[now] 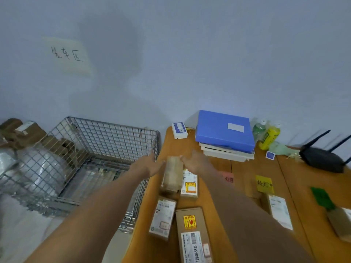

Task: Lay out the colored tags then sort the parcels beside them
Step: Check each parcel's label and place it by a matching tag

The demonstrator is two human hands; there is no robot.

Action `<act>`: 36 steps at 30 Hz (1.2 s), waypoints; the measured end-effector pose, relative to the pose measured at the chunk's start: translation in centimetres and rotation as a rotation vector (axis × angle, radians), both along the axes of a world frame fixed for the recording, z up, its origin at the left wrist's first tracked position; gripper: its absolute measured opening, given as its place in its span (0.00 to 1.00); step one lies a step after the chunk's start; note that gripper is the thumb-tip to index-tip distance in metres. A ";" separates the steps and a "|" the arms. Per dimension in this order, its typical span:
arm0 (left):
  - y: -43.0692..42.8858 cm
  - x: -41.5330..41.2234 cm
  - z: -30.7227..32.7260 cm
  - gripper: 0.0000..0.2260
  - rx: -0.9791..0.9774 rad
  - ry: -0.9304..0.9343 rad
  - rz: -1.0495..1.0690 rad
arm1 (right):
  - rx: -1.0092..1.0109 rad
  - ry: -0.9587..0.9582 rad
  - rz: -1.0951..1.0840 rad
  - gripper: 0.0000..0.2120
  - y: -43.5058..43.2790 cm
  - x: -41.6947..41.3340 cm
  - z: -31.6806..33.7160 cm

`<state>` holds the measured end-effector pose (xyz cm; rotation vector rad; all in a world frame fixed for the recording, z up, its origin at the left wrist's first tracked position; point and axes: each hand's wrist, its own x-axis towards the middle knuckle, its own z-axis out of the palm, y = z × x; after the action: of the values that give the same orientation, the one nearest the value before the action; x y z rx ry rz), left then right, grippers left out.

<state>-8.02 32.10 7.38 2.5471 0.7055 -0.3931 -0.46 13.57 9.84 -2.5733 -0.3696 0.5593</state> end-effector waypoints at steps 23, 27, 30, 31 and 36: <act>-1.0 -7.4 -11.4 0.11 -0.546 0.239 0.062 | 0.123 0.375 -0.079 0.12 1.3 -9.3 -14.4; 1.0 -8.2 -6.2 0.05 -0.632 0.099 0.127 | 0.291 0.236 -0.136 0.12 2.2 -10.2 -9.3; 2.7 -8.1 -1.2 0.08 -0.686 -0.029 0.164 | 0.449 0.175 -0.166 0.12 3.4 -9.8 -4.1; 3.2 -8.1 0.8 0.08 -0.699 -0.084 0.172 | 0.508 0.175 -0.184 0.13 3.8 -9.6 -2.2; 4.1 -6.8 11.6 0.10 -0.724 -0.613 0.223 | 0.802 0.082 -0.240 0.20 4.5 -7.3 7.6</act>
<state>-14.79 36.21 18.96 1.7319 0.4789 0.1892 -7.80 18.09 17.45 -1.7812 -0.1928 0.3306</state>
